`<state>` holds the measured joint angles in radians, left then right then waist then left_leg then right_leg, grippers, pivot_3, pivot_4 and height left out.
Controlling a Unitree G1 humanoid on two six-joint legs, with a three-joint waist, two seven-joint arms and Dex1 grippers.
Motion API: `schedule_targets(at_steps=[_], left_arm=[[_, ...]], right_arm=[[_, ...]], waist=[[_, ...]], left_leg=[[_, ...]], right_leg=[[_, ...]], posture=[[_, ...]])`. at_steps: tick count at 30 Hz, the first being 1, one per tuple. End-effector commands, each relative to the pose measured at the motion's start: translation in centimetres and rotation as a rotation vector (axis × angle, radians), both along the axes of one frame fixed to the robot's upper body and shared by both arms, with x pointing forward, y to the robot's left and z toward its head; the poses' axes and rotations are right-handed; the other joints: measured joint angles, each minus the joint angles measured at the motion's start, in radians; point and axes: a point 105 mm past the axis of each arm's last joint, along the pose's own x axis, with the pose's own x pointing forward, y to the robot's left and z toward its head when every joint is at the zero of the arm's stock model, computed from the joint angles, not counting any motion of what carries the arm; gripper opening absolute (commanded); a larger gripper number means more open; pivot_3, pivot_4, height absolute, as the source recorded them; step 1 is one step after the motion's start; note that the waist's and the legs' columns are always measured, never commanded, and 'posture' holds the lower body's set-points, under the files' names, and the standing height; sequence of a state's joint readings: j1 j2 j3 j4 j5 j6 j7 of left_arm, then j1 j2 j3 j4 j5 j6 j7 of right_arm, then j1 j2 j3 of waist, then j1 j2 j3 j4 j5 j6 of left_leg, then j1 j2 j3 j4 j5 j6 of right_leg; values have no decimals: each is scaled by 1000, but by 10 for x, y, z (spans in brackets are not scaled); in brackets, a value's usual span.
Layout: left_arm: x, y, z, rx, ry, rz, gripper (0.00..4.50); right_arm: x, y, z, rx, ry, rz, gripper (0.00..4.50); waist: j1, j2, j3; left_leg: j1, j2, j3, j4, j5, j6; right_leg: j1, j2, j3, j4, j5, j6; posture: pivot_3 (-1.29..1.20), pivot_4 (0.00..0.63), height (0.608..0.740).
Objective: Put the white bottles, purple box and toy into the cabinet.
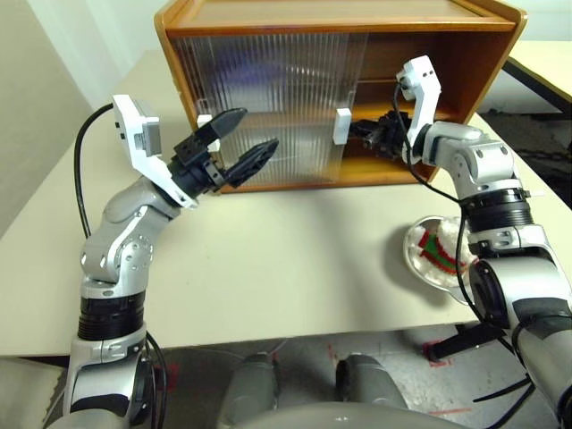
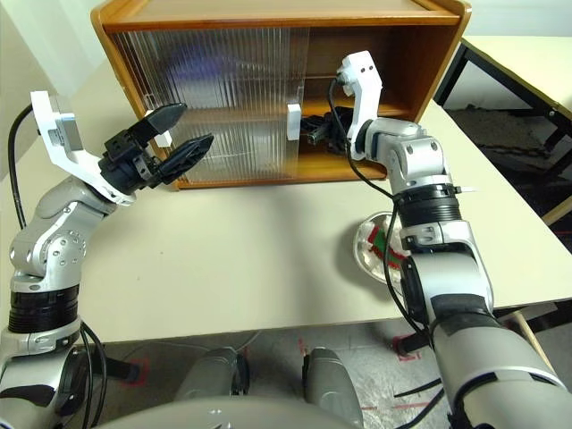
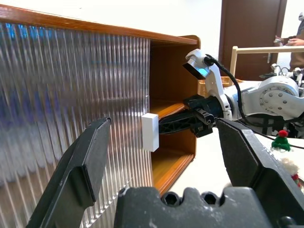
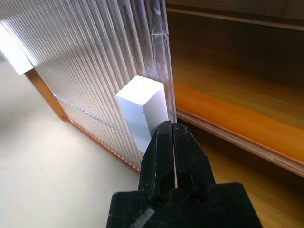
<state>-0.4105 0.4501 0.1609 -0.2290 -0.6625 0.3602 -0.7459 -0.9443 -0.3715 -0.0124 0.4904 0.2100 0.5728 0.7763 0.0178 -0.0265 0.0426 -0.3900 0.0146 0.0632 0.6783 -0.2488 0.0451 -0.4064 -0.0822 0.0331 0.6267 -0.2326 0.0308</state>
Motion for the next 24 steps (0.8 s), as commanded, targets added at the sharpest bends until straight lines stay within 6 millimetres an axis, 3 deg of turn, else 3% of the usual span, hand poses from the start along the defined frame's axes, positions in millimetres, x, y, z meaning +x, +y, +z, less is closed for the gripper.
schedule_targets(at_steps=[1,5,13,17,20,24], left_arm=[[-4,-2,3,4,-14,-3,4500],[-4,-2,2,3,-13,-3,4500],[-2,-9,1,2,-8,-35,4500],[-1,-13,0,-1,-6,-57,4500],[0,-15,0,-7,-5,-69,4500],[2,-20,0,-14,0,-94,4500]], right_arm=[[2,15,9,12,-27,36,26],[3,12,10,0,-36,35,26],[4,-39,31,-89,-133,-57,26],[-2,-72,52,-99,-222,-115,1102],[-10,-87,59,-99,-267,-133,2250],[-35,-117,66,-15,-318,-189,3762]], waist=[[-3,0,0],[-4,0,0],[1,0,0],[0,0,0],[-1,0,0],[-3,0,0]], left_leg=[[0,0,1,0,0,0],[1,2,2,0,0,0],[0,1,2,0,-1,-1],[-1,1,2,-1,0,0],[-1,1,2,-2,0,0],[-1,1,2,-3,0,0]], right_leg=[[0,0,0,0,0,0],[-1,2,0,0,1,-2],[-1,2,1,-1,1,-1],[-1,2,1,-2,0,0],[-1,2,2,-3,0,0],[-1,2,2,-3,0,0]], posture=[[156,0,740],[153,0,740],[107,0,740],[82,0,740],[75,0,740],[41,0,740]])
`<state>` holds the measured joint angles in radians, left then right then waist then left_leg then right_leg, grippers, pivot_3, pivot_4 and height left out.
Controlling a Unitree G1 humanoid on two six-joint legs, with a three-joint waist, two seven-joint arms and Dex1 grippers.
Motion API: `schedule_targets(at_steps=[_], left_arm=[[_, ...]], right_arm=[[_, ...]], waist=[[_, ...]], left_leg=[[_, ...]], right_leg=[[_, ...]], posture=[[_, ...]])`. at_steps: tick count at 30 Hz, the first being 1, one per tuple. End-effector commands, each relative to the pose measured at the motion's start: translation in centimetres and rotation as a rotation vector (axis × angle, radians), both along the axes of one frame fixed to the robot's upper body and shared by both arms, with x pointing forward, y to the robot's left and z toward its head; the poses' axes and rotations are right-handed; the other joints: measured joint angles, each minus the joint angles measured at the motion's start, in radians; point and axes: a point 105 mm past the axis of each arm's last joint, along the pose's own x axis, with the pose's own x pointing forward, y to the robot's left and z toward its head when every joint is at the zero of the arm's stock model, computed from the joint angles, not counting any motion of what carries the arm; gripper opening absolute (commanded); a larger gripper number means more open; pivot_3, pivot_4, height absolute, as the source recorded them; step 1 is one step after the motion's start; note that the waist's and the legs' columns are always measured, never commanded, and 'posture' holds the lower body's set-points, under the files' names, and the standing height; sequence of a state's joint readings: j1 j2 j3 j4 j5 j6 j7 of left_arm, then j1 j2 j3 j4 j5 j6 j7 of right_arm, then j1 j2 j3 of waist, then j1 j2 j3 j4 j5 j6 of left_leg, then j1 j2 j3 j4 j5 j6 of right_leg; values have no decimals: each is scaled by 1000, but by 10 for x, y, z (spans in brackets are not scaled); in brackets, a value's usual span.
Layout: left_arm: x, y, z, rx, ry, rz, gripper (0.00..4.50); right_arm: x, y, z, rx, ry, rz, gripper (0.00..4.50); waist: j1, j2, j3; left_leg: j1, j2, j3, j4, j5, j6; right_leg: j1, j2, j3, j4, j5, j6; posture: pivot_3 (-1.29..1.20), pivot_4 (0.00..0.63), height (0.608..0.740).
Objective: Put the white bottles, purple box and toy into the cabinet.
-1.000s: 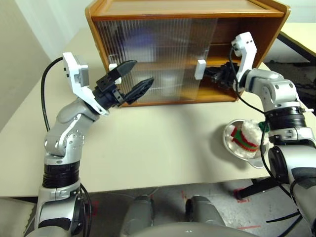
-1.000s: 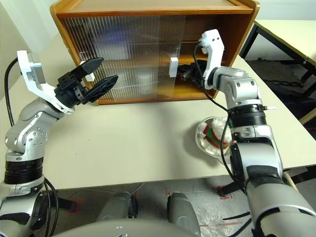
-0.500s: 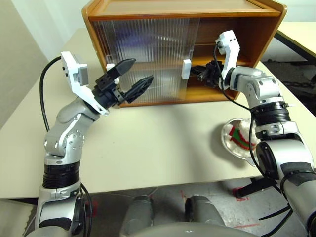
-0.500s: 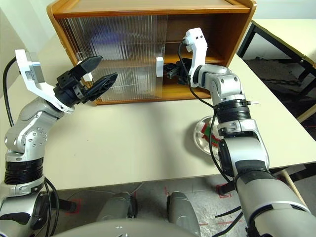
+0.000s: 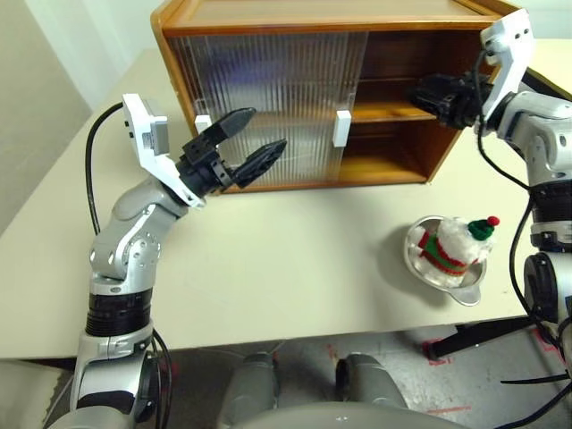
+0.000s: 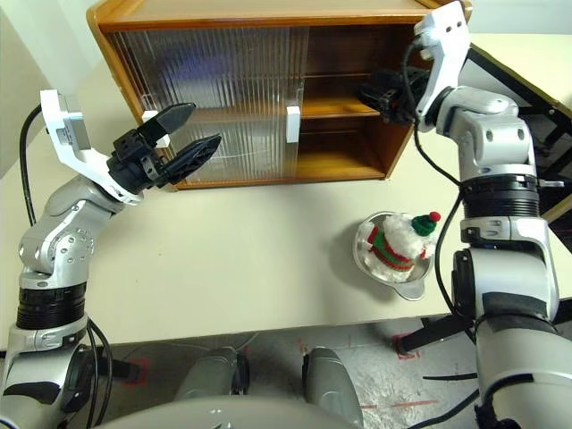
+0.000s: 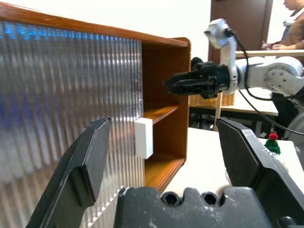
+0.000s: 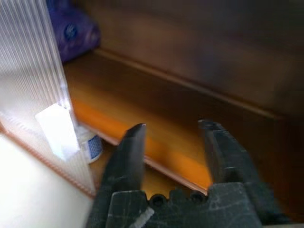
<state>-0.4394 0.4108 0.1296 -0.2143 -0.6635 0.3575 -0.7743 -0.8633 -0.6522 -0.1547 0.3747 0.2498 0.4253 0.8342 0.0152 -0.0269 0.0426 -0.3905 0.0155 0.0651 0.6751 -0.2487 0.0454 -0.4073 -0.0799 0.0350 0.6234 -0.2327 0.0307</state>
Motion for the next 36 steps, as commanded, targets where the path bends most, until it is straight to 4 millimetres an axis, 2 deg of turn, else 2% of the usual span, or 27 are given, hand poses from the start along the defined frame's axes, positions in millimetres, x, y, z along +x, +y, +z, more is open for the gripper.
schedule_targets(at_steps=[1,2,7,11,13,16,20,28,36], left_arm=[[3,-5,-2,5,6,-28,4500],[4,-6,-1,2,7,-34,4500],[7,-9,-1,-3,6,-56,4500],[10,-13,-1,-10,9,-77,4500],[11,-14,-1,-5,10,-87,4500],[14,-14,0,-5,9,-91,4500],[15,-14,1,-2,8,-101,4500],[13,-14,1,0,9,-100,4500],[13,-11,2,3,7,-90,4500]], right_arm=[[-22,-20,6,73,-53,-22,4133],[-30,-28,5,107,-57,-33,4461],[-65,-56,-8,157,-63,-101,4461],[-91,-72,-31,180,-39,-159,4461],[-107,-72,-41,226,-38,-163,4461],[-119,-68,-46,270,-50,-159,4461],[-139,-59,-67,328,-57,-189,4461],[-157,-50,-104,362,-9,-248,4461],[-169,-49,-128,364,52,-259,4461]], waist=[[0,0,0],[0,0,0],[-3,0,0],[-22,-1,0],[-28,-1,0],[-47,-1,0],[-59,-3,-2],[-64,-2,-2],[-60,-2,-2]], left_leg=[[0,0,0,0,0,0],[0,0,0,0,0,0],[0,0,1,0,0,0],[0,-1,1,2,0,0],[1,0,1,2,0,0],[1,0,2,3,0,0],[3,0,2,3,-1,-2],[3,1,3,4,-2,-4],[3,1,3,4,-2,-4]], right_leg=[[0,0,0,0,0,0],[0,0,0,0,0,0],[1,0,1,-2,-1,2],[2,0,2,-2,-1,5],[3,0,2,-2,-1,5],[3,1,3,-2,-1,6],[3,2,4,-2,0,7],[2,3,5,-1,0,6],[2,3,5,-1,-1,6]], posture=[[33,0,740],[27,0,740],[-9,0,740],[-32,0,740],[-55,0,740],[-55,0,740],[-66,0,740],[-54,0,740],[-46,0,740]])
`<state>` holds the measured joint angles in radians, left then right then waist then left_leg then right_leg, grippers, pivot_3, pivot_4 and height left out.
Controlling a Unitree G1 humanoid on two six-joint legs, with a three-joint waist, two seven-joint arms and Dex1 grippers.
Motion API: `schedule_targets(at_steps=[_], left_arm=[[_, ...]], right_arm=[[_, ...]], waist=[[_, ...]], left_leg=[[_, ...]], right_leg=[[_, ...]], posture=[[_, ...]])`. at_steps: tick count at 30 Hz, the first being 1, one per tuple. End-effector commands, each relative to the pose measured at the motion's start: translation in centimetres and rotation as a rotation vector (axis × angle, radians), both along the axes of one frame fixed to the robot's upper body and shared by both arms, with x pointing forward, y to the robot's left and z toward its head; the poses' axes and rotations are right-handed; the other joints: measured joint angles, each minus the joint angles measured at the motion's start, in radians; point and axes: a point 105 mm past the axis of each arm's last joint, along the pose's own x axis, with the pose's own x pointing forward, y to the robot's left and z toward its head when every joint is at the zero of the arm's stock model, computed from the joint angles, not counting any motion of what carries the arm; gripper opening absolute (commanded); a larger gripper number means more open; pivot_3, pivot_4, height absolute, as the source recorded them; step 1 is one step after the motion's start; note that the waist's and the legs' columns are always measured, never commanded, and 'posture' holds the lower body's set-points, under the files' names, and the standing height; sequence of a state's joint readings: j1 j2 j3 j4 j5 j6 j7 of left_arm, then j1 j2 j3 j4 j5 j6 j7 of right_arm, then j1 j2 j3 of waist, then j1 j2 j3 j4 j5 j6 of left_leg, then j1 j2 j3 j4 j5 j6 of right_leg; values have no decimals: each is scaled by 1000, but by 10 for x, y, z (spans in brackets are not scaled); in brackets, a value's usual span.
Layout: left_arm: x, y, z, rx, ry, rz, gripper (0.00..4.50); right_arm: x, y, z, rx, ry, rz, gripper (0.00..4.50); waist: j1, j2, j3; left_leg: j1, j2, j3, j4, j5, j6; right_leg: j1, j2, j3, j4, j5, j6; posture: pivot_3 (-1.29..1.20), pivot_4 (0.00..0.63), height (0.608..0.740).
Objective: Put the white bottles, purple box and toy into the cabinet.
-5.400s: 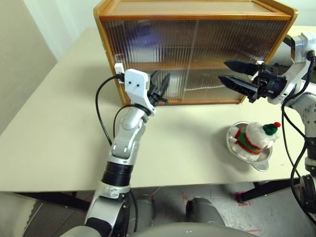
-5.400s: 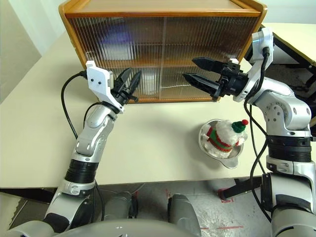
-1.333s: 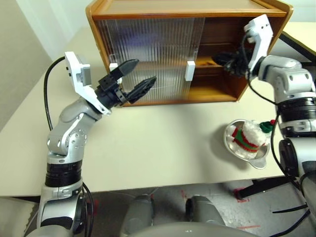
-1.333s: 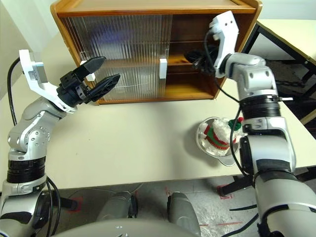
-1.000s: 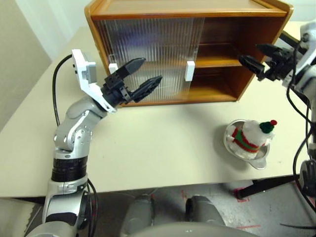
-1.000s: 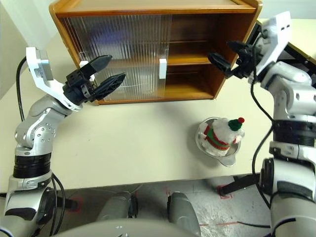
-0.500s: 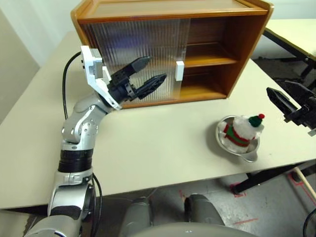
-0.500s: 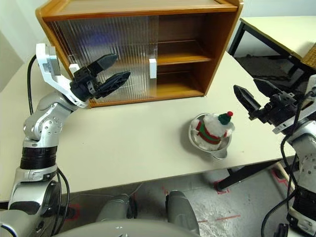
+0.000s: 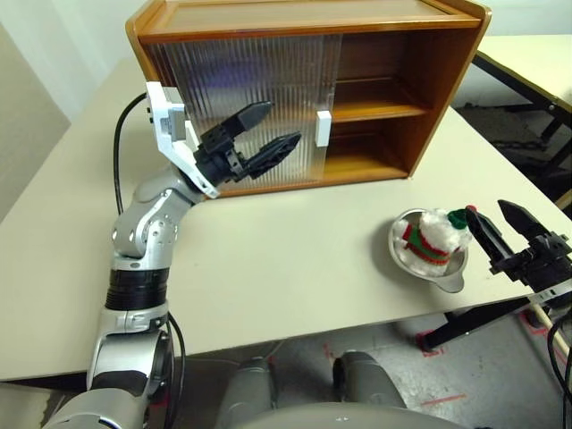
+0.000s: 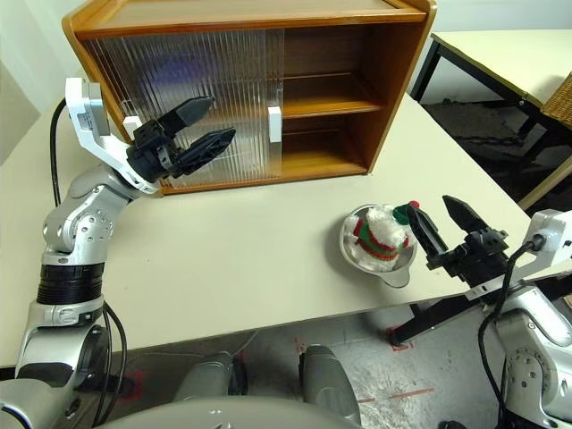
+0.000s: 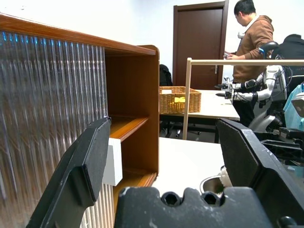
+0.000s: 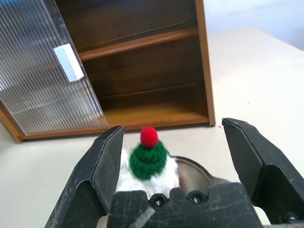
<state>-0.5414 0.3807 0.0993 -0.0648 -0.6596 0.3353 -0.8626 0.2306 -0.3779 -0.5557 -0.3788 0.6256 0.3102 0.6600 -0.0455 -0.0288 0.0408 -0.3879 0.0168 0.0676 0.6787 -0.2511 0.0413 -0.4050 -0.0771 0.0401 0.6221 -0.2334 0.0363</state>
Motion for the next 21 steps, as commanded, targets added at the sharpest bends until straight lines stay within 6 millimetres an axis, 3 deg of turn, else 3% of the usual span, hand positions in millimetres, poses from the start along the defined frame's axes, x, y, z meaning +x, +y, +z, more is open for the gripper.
schedule_targets(at_steps=[1,11,21], left_arm=[[-1,1,1,19,-7,5,4500],[-1,0,3,16,-12,2,4500],[-1,1,5,15,-20,14,4500]], right_arm=[[-5,4,-11,-1,26,15,4461],[-12,8,-36,23,104,30,4461],[0,12,-56,36,137,40,4461]], waist=[[2,0,0],[6,0,0],[8,0,0]], left_leg=[[0,0,0,0,0,0],[0,0,0,0,0,0],[0,0,0,0,0,0]], right_leg=[[0,0,0,0,0,0],[0,0,0,0,-1,-2],[0,0,0,0,-1,-2]], posture=[[-45,0,740],[-44,0,740],[-22,0,740]])
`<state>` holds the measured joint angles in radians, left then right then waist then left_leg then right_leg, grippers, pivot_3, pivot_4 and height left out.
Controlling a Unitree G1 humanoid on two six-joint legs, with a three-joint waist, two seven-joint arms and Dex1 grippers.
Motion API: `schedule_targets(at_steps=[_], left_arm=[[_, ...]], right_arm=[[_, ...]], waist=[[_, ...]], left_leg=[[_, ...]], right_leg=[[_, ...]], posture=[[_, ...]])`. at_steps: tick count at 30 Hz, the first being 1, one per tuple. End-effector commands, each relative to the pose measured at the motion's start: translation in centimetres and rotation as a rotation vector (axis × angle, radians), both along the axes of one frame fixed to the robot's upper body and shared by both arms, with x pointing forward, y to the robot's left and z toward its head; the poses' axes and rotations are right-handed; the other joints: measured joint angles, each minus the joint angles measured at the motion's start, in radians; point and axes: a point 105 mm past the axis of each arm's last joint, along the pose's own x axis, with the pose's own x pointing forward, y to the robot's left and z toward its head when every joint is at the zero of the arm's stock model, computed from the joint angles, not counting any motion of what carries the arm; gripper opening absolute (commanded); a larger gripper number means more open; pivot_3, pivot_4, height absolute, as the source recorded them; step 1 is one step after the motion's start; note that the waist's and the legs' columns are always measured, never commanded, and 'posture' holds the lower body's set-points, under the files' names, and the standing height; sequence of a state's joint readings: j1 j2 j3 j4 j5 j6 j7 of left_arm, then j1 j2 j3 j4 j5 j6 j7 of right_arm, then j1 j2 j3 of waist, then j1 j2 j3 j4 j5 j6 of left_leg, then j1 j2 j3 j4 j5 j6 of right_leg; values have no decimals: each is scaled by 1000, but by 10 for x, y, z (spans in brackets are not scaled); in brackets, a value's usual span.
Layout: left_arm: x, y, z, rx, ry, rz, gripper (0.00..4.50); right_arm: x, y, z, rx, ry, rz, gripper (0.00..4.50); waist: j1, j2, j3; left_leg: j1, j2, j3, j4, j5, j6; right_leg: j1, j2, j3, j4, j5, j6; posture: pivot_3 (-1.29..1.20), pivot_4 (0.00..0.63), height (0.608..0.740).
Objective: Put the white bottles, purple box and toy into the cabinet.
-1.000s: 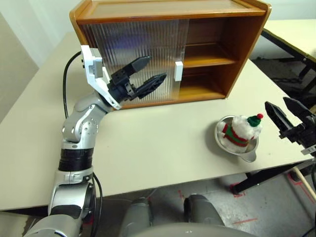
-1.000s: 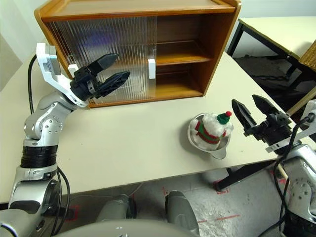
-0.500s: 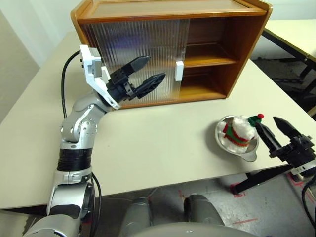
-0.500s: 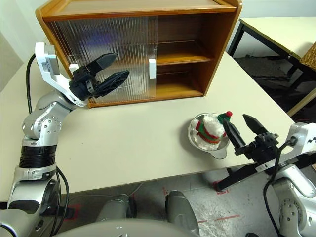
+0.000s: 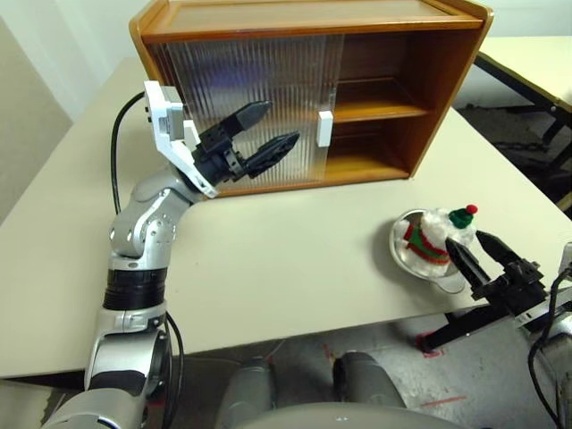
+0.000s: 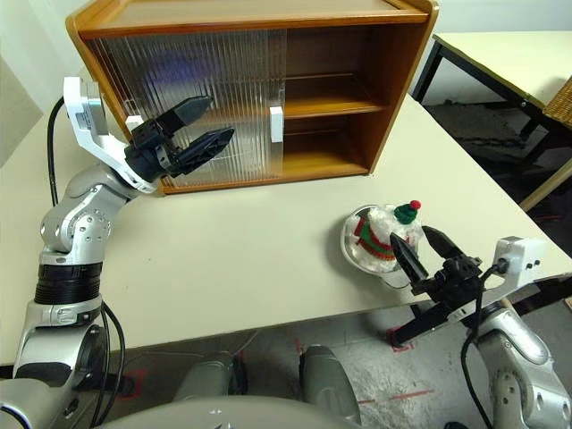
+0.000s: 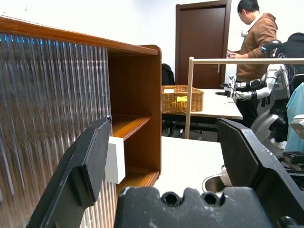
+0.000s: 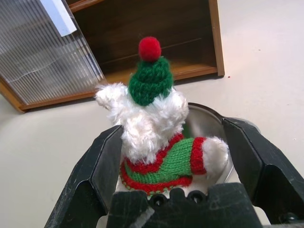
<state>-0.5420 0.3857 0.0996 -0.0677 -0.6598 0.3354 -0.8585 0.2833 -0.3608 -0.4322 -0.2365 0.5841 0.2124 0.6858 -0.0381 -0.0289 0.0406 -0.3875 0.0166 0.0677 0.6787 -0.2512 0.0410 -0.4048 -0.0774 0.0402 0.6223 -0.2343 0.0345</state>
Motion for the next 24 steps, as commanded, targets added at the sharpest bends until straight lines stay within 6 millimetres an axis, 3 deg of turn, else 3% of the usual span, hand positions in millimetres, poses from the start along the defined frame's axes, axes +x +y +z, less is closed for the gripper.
schedule_targets(at_steps=[1,18,21,24], left_arm=[[-1,1,5,13,-18,11,4500],[-1,2,4,10,-20,24,4500],[0,2,5,10,-23,25,4500],[0,3,5,12,-23,25,4500]], right_arm=[[4,3,-6,-1,9,8,4461],[3,4,-13,1,38,31,4461],[4,4,-13,5,39,32,3818],[6,4,-13,6,39,30,2714]], waist=[[0,0,0],[2,0,0],[2,0,0],[2,0,0]], left_leg=[[0,0,0,0,0,0],[0,0,0,0,0,0],[0,0,0,0,0,0],[0,0,0,0,0,0]], right_leg=[[0,0,0,0,0,0],[0,0,0,1,1,1],[0,0,0,1,1,1],[0,0,0,1,1,1]], posture=[[-19,0,740],[-16,0,740],[-16,0,740],[-17,0,740]])
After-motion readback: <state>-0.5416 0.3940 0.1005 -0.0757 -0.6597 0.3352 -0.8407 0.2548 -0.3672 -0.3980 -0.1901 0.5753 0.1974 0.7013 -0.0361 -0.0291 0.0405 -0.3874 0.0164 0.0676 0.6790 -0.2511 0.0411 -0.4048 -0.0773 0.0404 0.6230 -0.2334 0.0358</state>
